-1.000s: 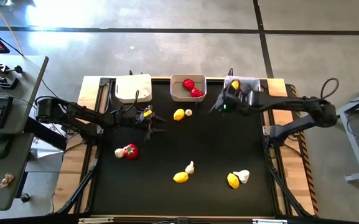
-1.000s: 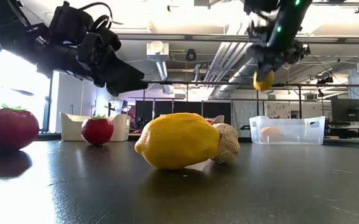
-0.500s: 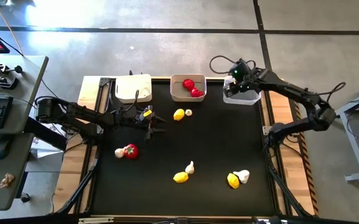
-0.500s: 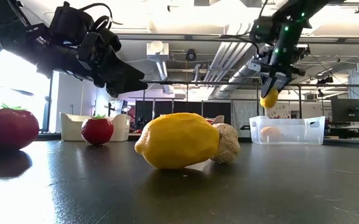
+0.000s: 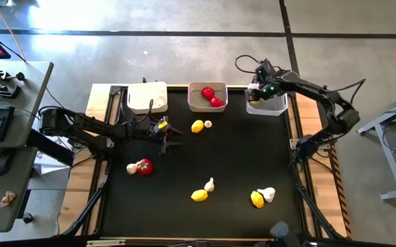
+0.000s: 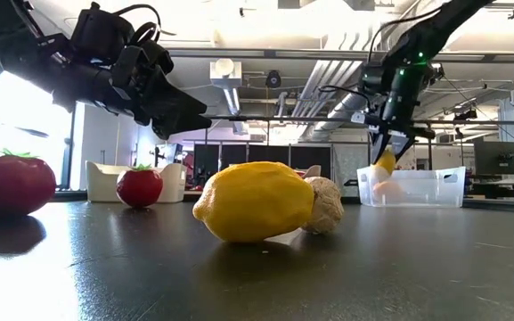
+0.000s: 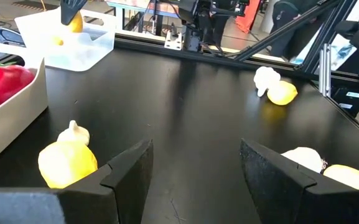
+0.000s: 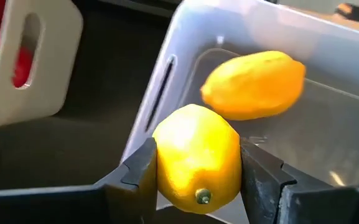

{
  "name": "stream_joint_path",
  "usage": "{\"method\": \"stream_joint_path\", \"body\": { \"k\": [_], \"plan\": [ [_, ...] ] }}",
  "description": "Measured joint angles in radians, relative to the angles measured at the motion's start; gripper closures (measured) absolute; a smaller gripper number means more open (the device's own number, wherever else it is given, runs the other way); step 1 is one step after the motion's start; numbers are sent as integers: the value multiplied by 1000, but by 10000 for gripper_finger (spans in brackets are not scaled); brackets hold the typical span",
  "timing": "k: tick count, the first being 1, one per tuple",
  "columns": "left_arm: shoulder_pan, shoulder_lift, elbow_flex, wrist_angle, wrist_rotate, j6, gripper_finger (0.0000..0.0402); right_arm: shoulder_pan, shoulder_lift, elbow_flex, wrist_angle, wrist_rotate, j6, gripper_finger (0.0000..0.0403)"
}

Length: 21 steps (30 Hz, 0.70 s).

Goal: Sort produce into baskets
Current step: Put the top left lemon into the transparent bin, then put the top garlic into the white bin

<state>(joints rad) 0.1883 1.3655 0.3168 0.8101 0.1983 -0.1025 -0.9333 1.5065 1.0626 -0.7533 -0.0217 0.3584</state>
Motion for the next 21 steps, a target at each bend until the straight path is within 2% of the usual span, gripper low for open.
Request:
{"method": "stream_joint_path", "body": {
  "k": [3, 8, 17, 21],
  "plan": [
    [0, 0, 0, 0, 0, 0, 177, -10, 13, 0, 8, -42, 0, 244],
    [0, 0, 0, 0, 0, 1, 177, -10, 43, 0, -2, -47, 0, 222],
    [0, 0, 0, 1, 0, 1, 177, -7, 70, 0, -5, -13, -3, 144],
    [0, 0, 0, 1, 0, 2, 177, -7, 70, 2, -8, -13, -25, 127]
  ]
}}
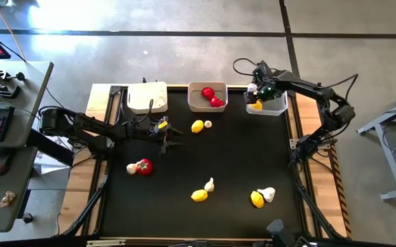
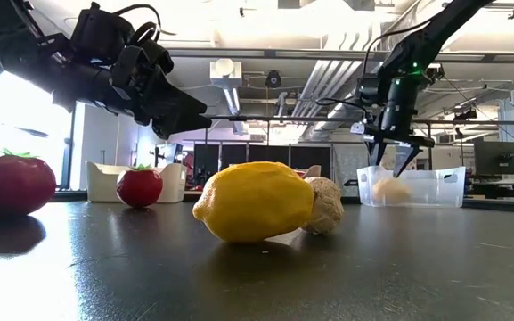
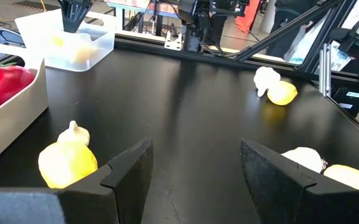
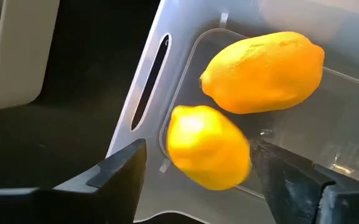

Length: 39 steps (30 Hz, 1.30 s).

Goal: Sort produce into baskets
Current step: Put the top garlic into the white bin

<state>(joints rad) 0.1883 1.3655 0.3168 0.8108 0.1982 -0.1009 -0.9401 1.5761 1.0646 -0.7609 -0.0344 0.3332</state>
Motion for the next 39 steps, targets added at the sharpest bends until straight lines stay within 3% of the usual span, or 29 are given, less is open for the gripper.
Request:
{"method": "stream_joint_path", "body": {
  "k": [4, 8, 11, 15, 17, 23, 28, 35, 39],
  "plan": [
    [0, 0, 0, 0, 0, 0, 177, 0, 0, 33, -50, 37, -4, 129],
    [0, 0, 0, 0, 0, 1, 177, 10, -1, 73, -138, 123, -55, 169],
    [0, 0, 0, 0, 0, 12, 177, 33, -2, 68, -155, 141, -117, 234],
    [0, 0, 0, 0, 0, 27, 177, 125, -30, 64, -155, 186, -182, 360],
    [0, 0, 0, 0, -1, 27, 177, 183, -78, 64, -133, 233, -193, 390],
    [1, 0, 0, -4, -6, 27, 177, 371, -246, 20, 32, 297, -151, 387],
    [1, 0, 0, -5, -28, 27, 177, 534, -314, -186, 377, 209, -129, 393],
    [1, 0, 0, -6, -63, 40, 177, 710, -241, -485, 988, 216, -112, 373],
    [2, 0, 0, -18, -62, 84, 177, 760, -134, -516, 1143, 271, -132, 338]
  ]
}}
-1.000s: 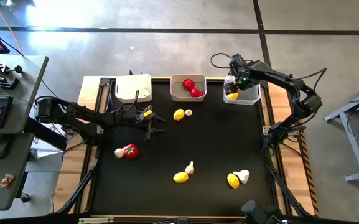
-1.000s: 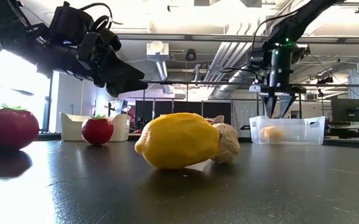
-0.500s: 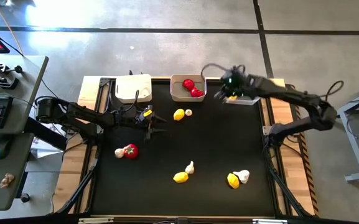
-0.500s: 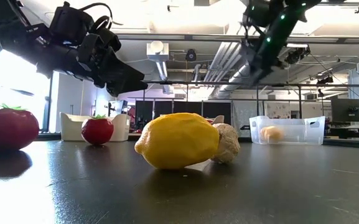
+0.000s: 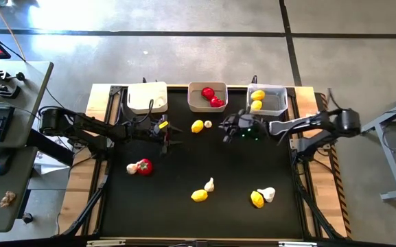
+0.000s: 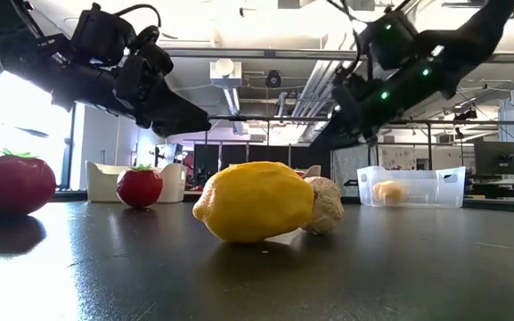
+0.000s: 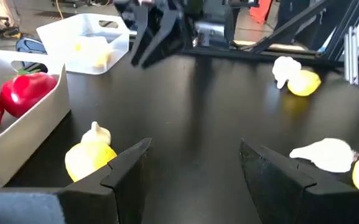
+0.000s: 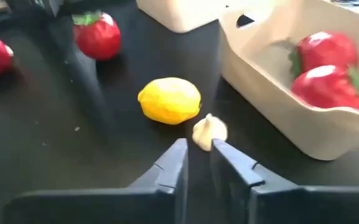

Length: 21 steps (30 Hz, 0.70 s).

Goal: Sort produce into baskets
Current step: Put the top garlic into the white bin

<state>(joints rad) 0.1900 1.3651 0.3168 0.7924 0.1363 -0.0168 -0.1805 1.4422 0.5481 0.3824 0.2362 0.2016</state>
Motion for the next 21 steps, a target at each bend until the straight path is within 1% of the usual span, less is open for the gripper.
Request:
{"method": "stream_joint_path", "body": {
  "k": [4, 7, 11, 15, 21],
  "plan": [
    [7, 0, 0, 8, -1, 45, 177, 5, 126, 68, 11, 22, -2, 290],
    [11, 0, 1, 16, 0, 47, 177, 1, 207, 140, 11, 24, -36, 259],
    [14, 0, 1, 15, 1, 49, 177, -14, 271, 224, -27, 25, -70, 230],
    [14, 0, 1, 14, 3, 47, 177, -45, 304, 285, -108, 39, -79, 225],
    [14, 0, 1, 13, 3, 55, 177, -74, 344, 301, -115, 11, -72, 239]
  ]
}}
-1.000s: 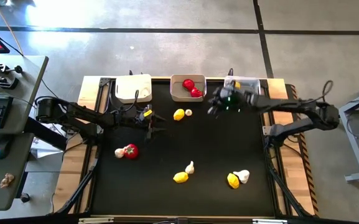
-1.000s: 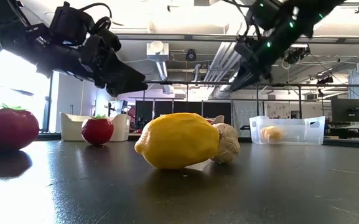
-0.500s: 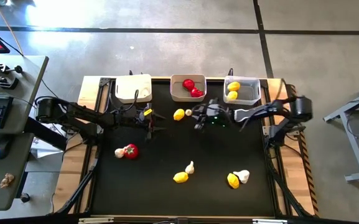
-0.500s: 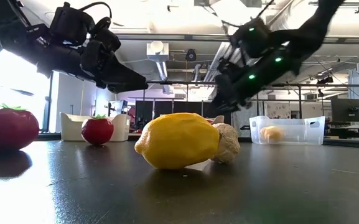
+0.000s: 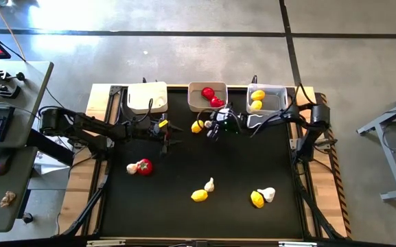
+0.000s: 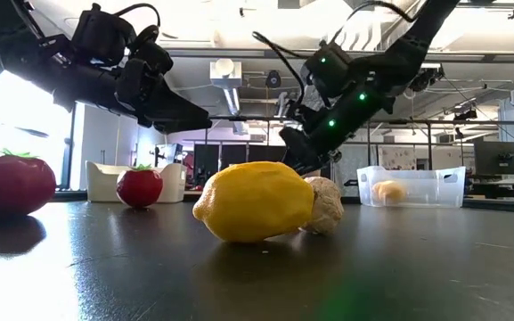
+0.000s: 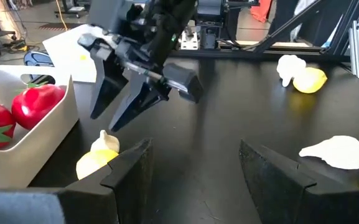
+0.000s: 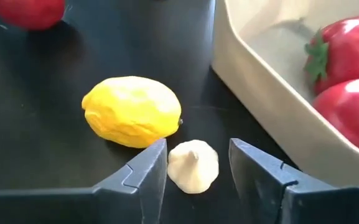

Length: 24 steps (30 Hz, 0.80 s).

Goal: Sort produce into baskets
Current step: Put the top garlic into the white bin

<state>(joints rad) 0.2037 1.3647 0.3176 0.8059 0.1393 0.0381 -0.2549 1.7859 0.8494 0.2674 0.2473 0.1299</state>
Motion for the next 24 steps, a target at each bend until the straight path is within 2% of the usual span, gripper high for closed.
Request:
{"method": "stream_joint_path", "body": {
  "k": [3, 10, 13, 20, 24],
  "plan": [
    [7, 0, 0, 0, 0, 16, 177, -15, 13, 0, 4, -63, 1, 247],
    [41, 0, 0, -1, -1, 15, 177, -27, 21, 1, 12, -88, 3, 268],
    [46, 0, 0, -6, -1, -14, 177, -28, 21, 1, 13, -91, 3, 296],
    [46, 0, 0, 9, -1, 22, 177, -31, 49, 1, 24, -131, -23, 389],
    [46, 0, 0, 5, -1, 2, 177, -28, 47, 1, 22, -135, -48, 398]
  ]
}}
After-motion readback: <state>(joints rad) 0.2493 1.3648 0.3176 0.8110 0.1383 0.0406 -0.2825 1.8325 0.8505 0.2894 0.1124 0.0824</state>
